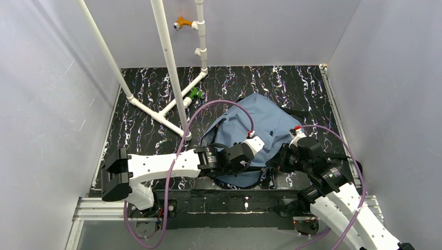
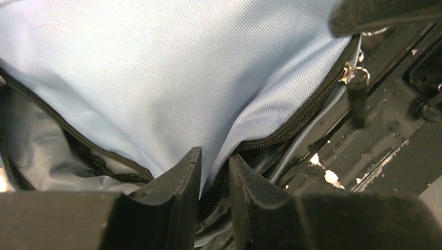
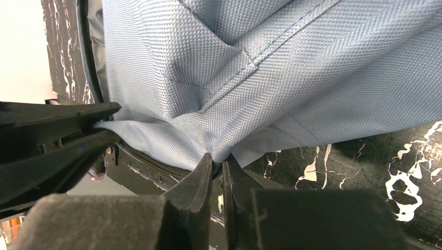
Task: Pack the student bag
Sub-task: Zip the student bag at the center of the board.
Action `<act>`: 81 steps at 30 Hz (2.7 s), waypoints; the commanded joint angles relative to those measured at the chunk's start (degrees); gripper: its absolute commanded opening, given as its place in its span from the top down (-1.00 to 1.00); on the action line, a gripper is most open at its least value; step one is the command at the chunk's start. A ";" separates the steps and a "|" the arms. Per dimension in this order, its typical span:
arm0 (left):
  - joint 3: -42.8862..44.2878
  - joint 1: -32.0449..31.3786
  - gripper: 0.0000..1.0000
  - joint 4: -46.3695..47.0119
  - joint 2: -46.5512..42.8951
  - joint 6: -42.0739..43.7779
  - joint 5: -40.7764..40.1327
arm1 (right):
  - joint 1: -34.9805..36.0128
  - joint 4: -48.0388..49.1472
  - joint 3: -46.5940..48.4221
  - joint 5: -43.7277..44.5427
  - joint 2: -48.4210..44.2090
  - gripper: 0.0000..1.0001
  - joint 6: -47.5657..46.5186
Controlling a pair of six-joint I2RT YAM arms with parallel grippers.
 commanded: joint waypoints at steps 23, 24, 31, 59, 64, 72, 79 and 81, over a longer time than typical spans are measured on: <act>-1.40 0.06 -0.34 -2.27 -12.61 -8.80 13.24 | 0.24 7.09 -1.14 -5.75 0.84 0.97 4.47; 0.51 -0.01 -0.33 -2.38 -11.51 -9.59 14.01 | 0.24 7.42 -1.08 -5.91 0.99 0.97 4.65; 9.87 -3.32 -0.23 -3.05 -0.87 -25.16 8.70 | 0.24 6.25 0.97 -4.79 1.13 0.97 4.75; 22.71 -7.15 0.74 -19.23 17.40 -37.19 -17.46 | 0.24 8.49 2.61 1.19 1.68 0.97 13.02; 17.38 -7.15 1.00 -19.83 11.80 -37.01 -19.42 | 0.24 3.55 4.12 8.50 1.44 0.97 9.89; -2.15 -6.44 1.00 -23.27 -7.92 -41.37 -21.42 | 0.24 -4.23 9.74 30.19 6.24 0.97 0.79; -10.53 -6.10 1.00 -3.47 -16.27 -25.72 -9.80 | 0.24 -4.50 14.55 33.61 13.30 0.97 -2.90; -10.05 -5.86 1.00 3.52 -15.74 -21.75 -4.01 | 0.24 -4.66 16.49 29.76 13.55 0.67 -5.24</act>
